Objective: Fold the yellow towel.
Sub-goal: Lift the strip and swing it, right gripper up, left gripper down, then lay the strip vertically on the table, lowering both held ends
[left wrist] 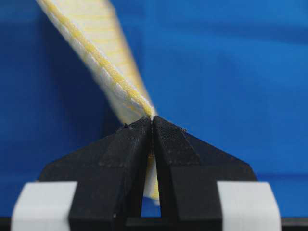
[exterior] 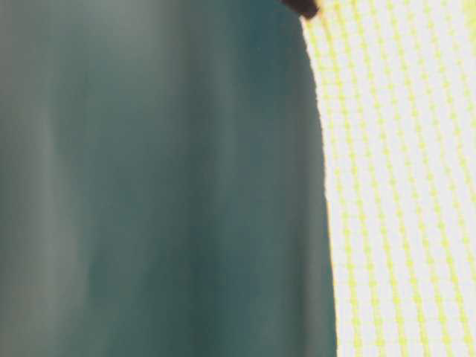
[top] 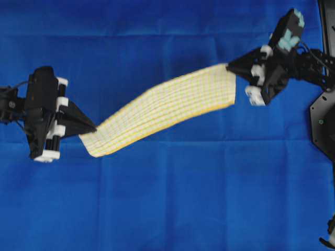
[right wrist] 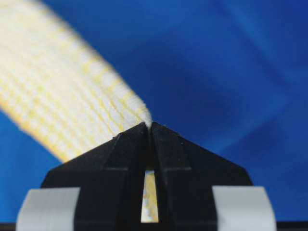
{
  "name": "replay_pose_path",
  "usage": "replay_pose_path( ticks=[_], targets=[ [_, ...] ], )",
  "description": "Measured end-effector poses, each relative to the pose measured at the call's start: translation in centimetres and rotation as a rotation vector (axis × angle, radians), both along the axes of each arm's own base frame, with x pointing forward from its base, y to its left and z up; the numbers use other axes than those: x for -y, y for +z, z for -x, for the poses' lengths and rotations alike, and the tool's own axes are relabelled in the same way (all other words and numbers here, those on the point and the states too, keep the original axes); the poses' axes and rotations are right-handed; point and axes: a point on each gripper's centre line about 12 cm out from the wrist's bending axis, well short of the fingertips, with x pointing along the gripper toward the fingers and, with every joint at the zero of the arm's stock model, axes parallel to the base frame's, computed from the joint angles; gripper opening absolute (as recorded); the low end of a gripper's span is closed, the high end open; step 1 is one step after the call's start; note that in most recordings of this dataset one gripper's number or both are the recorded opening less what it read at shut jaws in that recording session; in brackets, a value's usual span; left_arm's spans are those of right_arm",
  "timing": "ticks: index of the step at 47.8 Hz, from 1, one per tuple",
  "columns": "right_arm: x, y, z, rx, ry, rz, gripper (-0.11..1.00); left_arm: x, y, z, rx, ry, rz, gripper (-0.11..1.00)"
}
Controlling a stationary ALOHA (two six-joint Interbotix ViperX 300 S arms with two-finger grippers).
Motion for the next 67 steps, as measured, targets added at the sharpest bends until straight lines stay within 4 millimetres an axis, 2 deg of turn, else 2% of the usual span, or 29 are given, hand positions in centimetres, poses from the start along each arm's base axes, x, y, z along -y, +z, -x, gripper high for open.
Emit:
replay_pose_path(
  ticks=[13, 24, 37, 53, 67],
  targets=[
    [4.0, 0.9, -1.5, -0.008, -0.085, 0.054, 0.02, 2.0, 0.7, -2.3, 0.070, -0.049, 0.017, 0.02],
    [6.9, 1.3, -3.0, -0.026, -0.117, 0.099, 0.02, 3.2, 1.1, -5.9, 0.081, -0.072, 0.007, 0.02],
    [9.4, 2.1, -5.1, -0.030, -0.126, 0.148, 0.02, 4.2, 2.1, -10.7, 0.111, -0.099, -0.029, 0.02],
    [11.0, 2.8, -7.2, -0.027, -0.117, 0.180, 0.02, 5.1, 2.8, -15.7, 0.122, -0.122, -0.068, 0.02],
    [11.3, 2.8, -7.7, -0.029, -0.114, 0.176, 0.02, 5.4, 2.9, -17.5, 0.119, -0.129, -0.081, 0.02]
  ],
)
